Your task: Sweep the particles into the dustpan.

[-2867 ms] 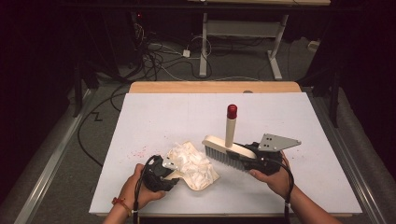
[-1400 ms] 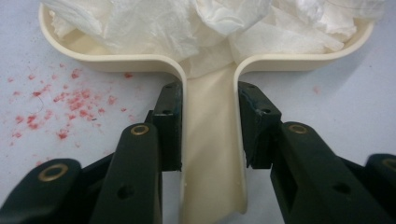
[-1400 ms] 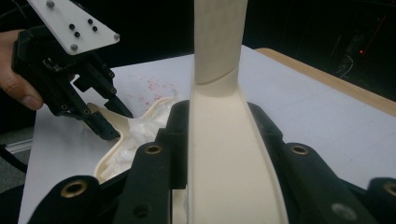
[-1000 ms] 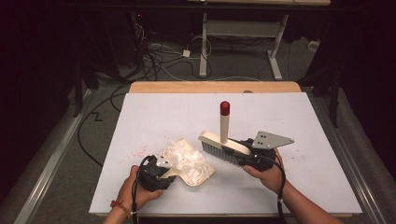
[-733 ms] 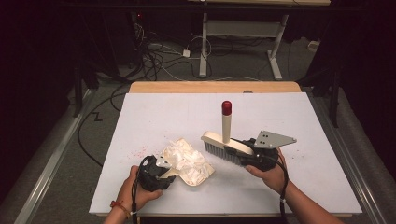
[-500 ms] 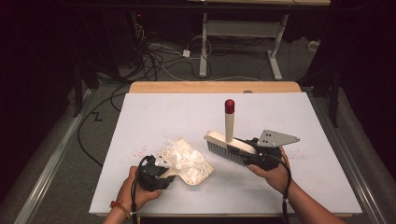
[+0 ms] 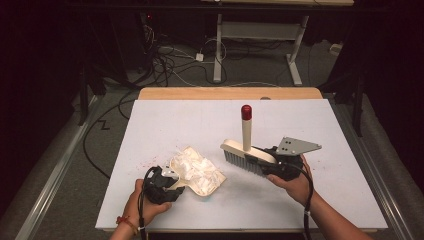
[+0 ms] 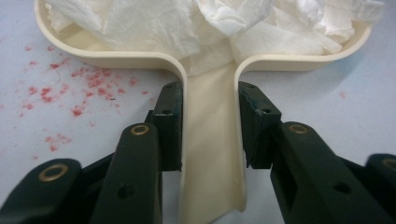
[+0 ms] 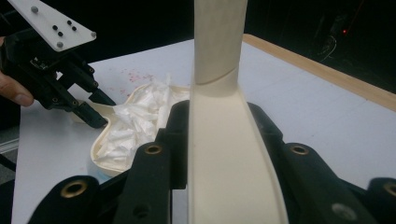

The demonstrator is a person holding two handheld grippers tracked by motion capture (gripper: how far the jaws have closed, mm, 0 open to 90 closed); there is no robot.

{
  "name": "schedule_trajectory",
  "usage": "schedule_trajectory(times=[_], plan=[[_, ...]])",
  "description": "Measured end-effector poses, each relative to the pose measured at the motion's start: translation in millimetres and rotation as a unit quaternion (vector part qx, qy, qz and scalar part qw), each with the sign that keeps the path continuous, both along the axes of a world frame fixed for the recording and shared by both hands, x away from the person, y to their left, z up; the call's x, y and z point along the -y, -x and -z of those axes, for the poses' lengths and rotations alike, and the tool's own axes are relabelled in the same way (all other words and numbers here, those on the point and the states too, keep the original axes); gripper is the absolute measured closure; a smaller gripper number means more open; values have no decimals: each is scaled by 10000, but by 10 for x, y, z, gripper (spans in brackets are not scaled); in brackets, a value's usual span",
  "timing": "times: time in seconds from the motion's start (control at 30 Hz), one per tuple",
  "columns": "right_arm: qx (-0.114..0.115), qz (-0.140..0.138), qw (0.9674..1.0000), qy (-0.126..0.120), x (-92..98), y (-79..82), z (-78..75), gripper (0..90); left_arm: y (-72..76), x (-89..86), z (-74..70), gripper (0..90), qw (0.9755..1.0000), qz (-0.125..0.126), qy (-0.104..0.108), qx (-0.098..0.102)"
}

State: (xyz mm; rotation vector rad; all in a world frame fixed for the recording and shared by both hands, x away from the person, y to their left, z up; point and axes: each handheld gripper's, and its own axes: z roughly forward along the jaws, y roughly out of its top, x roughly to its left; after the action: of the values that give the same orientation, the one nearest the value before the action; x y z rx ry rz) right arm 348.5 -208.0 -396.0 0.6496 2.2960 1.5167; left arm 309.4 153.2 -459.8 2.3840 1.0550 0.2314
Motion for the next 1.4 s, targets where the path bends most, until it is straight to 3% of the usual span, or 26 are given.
schedule_trajectory(times=[0.27,0.73,0.83,1.4], plan=[[-148,-74,9998,60,92,31,-101,679,-5,-43,10,626,9998,-173,31,9],[-216,133,9996,97,274,49,-263,679,-28,-56,17,628,9999,-120,-10,25],[-251,172,9993,231,355,90,-267,679,-27,-60,20,627,9999,-125,7,25],[-594,351,9973,262,827,323,-138,679,-24,-63,18,627,9998,-215,6,24]])
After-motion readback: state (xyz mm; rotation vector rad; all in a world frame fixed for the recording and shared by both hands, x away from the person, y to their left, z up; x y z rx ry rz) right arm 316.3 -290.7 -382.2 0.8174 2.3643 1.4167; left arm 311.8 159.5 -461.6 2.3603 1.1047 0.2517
